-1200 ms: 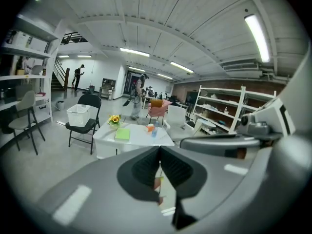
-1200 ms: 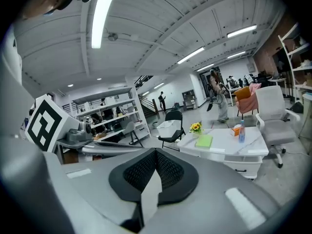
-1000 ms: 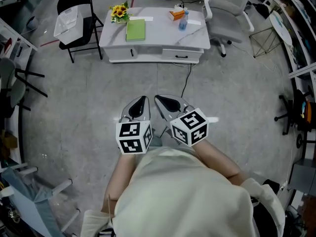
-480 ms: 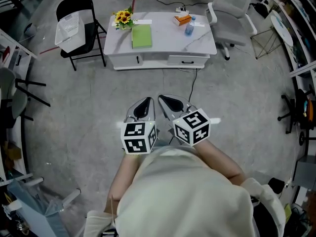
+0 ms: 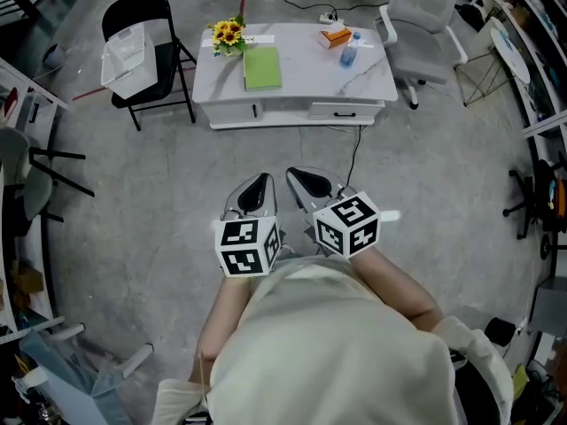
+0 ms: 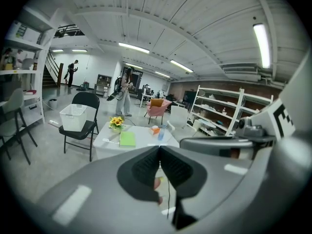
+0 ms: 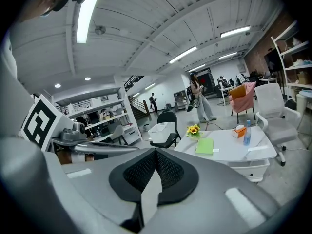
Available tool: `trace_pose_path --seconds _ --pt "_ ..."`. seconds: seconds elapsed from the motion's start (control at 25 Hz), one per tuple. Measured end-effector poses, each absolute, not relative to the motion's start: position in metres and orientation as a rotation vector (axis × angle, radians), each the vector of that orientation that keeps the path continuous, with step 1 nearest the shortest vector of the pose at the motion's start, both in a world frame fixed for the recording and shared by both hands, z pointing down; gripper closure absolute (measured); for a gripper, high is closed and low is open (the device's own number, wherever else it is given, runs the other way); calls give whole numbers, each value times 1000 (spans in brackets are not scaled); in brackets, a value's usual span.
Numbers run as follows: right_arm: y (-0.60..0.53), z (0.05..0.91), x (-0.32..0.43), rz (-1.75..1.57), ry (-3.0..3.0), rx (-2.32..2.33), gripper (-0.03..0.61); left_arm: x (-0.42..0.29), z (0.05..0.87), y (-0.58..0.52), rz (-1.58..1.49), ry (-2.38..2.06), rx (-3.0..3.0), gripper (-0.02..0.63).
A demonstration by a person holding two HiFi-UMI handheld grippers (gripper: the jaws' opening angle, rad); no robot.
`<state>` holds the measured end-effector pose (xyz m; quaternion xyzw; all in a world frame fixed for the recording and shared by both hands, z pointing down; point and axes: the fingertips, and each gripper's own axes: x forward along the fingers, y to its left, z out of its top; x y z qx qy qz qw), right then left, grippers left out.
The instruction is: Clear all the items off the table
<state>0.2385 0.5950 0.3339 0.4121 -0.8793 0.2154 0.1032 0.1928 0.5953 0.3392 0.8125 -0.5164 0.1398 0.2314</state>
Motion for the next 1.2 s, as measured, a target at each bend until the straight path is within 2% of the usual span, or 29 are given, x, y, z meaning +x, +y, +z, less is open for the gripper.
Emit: trace_pose_path --seconds 0.68,1.2 --pt "554 349 237 698 -2560 1232 580 177 354 545 410 -1428 2185 604" --pt "441 339 243 576 -2601 1107 580 184 351 449 380 -1510 2117 604"
